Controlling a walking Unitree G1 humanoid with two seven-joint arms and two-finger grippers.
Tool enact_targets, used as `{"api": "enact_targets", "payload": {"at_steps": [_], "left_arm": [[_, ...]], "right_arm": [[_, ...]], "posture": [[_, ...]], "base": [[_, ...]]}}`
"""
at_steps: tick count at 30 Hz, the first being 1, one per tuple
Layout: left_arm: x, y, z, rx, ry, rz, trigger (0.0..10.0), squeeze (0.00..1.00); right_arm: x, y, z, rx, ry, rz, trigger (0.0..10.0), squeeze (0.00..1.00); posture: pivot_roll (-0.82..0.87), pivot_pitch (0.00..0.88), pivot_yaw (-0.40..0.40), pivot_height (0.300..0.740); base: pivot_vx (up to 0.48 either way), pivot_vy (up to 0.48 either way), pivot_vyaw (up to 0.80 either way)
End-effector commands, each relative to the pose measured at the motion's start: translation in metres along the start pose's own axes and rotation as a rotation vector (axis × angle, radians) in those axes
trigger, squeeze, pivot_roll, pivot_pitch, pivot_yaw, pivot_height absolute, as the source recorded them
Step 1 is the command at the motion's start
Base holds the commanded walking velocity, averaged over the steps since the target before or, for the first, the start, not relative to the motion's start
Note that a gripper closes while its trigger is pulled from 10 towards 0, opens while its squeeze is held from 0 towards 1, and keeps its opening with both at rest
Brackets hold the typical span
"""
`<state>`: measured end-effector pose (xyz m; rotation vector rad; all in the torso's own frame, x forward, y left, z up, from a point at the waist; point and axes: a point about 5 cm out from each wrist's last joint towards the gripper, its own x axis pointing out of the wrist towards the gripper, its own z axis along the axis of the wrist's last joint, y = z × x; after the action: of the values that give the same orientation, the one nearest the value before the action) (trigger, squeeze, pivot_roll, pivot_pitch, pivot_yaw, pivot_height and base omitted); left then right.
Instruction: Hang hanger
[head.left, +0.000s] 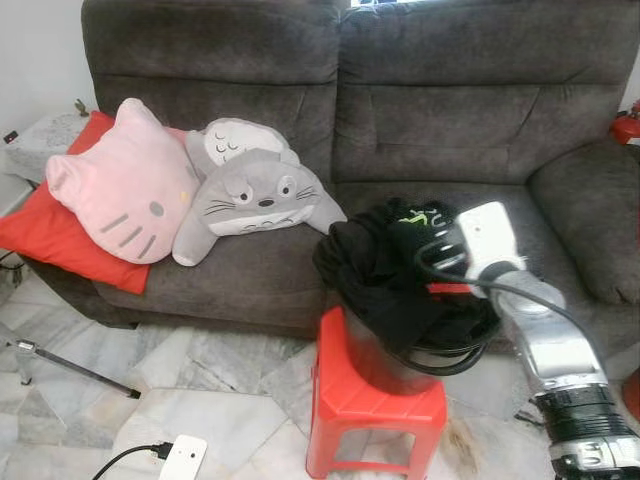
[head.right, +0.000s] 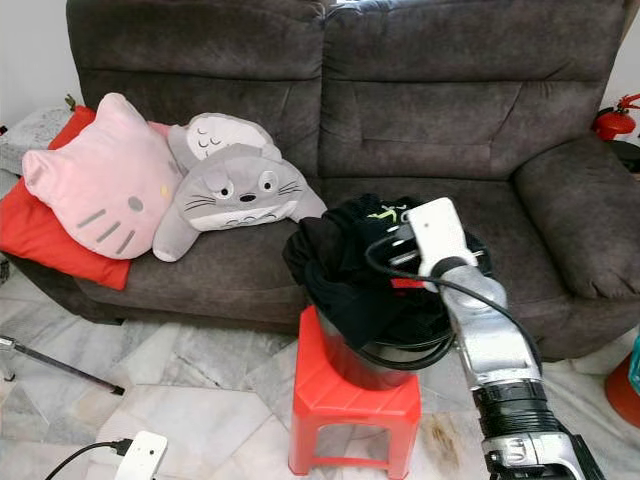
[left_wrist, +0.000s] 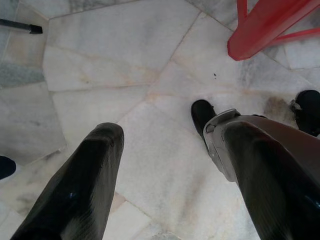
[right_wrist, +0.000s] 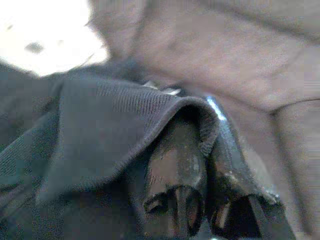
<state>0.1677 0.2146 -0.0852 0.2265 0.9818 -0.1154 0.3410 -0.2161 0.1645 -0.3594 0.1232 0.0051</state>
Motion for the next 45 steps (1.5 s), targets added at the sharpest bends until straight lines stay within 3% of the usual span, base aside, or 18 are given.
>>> {"api": "enact_targets", "payload": {"at_steps": [1,3,5,7,11,16,21,34,45], "left_arm": [[-0.001,0.001,-0.004,0.006,0.023,0.001,10.0,0.0],[-0.001,0.001,-0.004,0.004,0.021,0.005,10.0,0.0],[-0.001,0.001,-0.004,0.002,0.02,0.006,10.0,0.0],[-0.001,0.002,-0.005,0.002,0.019,0.013,10.0,0.0],[-0.001,0.003,-0.006,-0.006,0.019,0.027,10.0,0.0],[-0.002,0.006,-0.009,-0.007,0.026,0.041,10.0,0.0],[-0.003,0.008,-0.011,-0.011,0.027,0.051,10.0,0.0],[-0.007,0.019,-0.018,0.034,0.047,0.088,10.0,0.0],[-0.007,0.017,-0.021,0.039,0.058,0.086,10.0,0.0]], "right_arm": [[0.001,-0.011,0.025,0.019,-0.136,-0.088,10.0,0.0],[-0.005,-0.017,0.049,0.021,-0.296,-0.174,10.0,0.0],[-0.007,-0.017,0.053,0.028,-0.326,-0.191,10.0,0.0],[-0.019,-0.012,0.065,0.135,-0.453,-0.247,10.0,0.0],[-0.032,0.004,0.06,0.152,-0.488,-0.273,10.0,0.0],[-0.051,0.026,0.039,0.191,-0.465,-0.319,10.0,0.0],[-0.055,0.035,0.036,0.192,-0.455,-0.315,10.0,0.0],[-0.059,0.041,0.023,0.215,-0.421,-0.328,10.0,0.0],[-0.061,0.046,0.014,0.21,-0.367,-0.301,10.0,0.0]], "posture": [[-0.18,0.0,0.044,0.74],[-0.18,0.0,0.043,0.74],[-0.18,0.0,0.043,0.74],[-0.18,0.0,0.041,0.74],[-0.18,0.0,0.04,0.74],[-0.18,0.0,0.046,0.74],[-0.18,0.0,0.054,0.74],[-0.15,0.0,0.073,0.74],[-0.16,0.0,0.058,0.74]], "base": [[0.0,0.0,0.0],[0.0,0.0,0.0],[0.0,0.0,0.0],[0.0,0.0,0.0],[0.0,0.0,0.0],[0.0,0.0,0.0],[0.0,0.0,0.0],[0.0,0.0,0.0],[0.0,0.0,0.0]]}}
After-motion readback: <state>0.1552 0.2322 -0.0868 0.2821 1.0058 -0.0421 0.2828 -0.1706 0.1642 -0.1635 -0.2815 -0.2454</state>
